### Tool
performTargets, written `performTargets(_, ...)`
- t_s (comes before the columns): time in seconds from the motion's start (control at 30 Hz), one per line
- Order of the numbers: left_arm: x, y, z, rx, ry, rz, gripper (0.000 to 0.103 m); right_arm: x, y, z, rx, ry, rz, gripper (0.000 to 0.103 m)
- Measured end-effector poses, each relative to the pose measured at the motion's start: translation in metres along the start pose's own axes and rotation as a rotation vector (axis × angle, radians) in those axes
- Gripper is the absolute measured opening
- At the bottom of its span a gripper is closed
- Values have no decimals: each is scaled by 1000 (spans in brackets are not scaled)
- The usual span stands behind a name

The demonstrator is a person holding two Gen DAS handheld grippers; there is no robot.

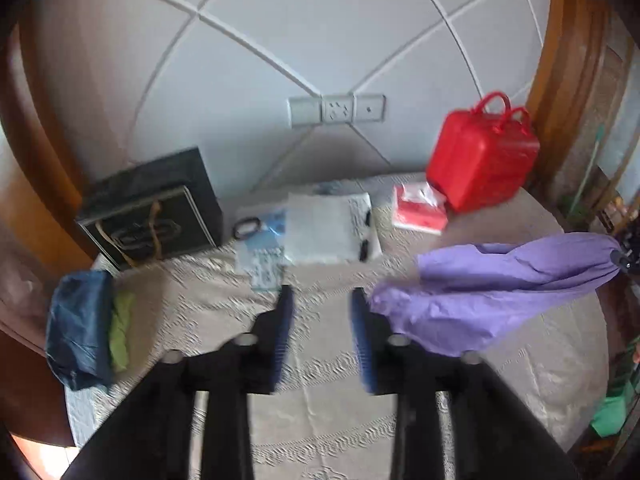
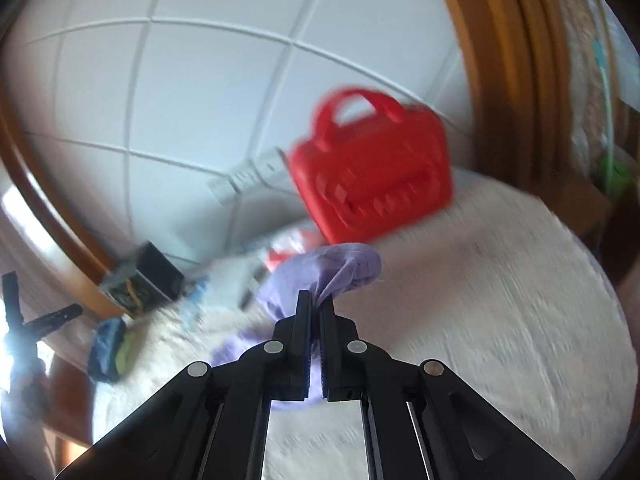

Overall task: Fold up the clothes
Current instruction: 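Lift the T-shirt with both grippers and shake it out, spreading it apart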

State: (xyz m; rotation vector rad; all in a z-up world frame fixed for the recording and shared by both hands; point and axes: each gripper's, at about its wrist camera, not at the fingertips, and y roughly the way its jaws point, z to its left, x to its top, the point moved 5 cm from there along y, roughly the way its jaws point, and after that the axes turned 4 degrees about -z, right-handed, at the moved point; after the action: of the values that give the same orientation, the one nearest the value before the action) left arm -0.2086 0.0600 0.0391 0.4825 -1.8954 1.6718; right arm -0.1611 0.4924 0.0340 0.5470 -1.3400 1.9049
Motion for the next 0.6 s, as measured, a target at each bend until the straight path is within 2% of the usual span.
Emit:
performTargets(0.03, -13, 17, -7, -30, -4, 34, 92, -18, 4, -16, -40, 21, 33, 3)
performTargets(0.07, -26, 36, -15, -56, -8, 64, 95, -37, 11, -32, -68, 43, 70, 3)
performTargets(0.2, -59, 103, -45, -89, -12, 144, 95, -99, 34, -93, -136, 140, 203, 3)
performTargets(0.33, -61, 166, -65, -58, -7, 171, 95, -137, 51, -133, -148, 205, 281, 3)
performTargets(0.53, -47, 241, -72, -14, -27, 215, 94, -133, 58, -137, -131, 209, 311, 4)
performTargets(0.6, -51, 253, -74, -40, -47, 261, 67, -129, 60, -133, -126, 202, 317, 4)
